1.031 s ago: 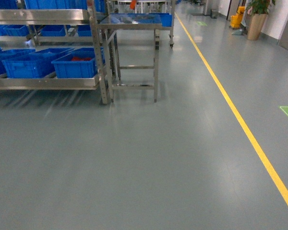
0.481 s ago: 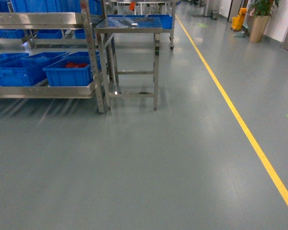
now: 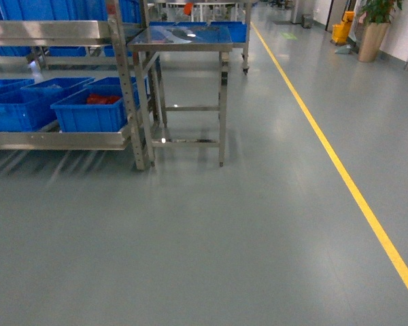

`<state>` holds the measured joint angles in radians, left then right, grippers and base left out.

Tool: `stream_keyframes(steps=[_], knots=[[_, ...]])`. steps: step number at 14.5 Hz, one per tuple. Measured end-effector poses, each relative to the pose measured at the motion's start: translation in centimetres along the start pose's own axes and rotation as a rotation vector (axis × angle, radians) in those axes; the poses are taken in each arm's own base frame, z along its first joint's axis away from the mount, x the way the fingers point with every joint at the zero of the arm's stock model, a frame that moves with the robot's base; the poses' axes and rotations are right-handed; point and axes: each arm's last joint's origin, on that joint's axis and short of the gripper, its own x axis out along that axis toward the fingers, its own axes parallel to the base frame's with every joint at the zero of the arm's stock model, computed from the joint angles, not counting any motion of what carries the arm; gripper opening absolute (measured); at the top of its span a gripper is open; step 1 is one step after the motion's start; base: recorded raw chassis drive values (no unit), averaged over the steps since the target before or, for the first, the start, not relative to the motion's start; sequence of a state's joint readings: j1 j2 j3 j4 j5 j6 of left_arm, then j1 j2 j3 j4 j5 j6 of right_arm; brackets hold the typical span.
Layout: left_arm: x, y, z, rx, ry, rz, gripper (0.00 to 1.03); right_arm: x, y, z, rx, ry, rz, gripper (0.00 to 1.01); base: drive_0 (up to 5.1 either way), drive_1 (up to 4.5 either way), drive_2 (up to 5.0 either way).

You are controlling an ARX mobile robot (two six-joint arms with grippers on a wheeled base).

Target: Sort blue parts and orange caps into right shelf containers

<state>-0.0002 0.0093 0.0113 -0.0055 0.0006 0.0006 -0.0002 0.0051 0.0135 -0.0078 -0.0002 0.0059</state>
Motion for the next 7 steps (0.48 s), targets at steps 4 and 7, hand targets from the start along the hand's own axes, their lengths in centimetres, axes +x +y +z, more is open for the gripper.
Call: stream_keyframes(steps=[4, 7], knots=[[0.0, 0.0, -0.04, 0.0, 0.004, 0.001, 0.42, 0.0, 0.0, -0.01, 0.0, 0.0, 0.0, 0.46, 0.0, 4.31, -4.4], [0.0, 0.0, 0.0, 0.0, 0.0, 0.0, 0.42, 0.0, 0.0, 0.01, 0.0, -0.002, 0.0, 0.46, 0.0, 4.36, -4.3]])
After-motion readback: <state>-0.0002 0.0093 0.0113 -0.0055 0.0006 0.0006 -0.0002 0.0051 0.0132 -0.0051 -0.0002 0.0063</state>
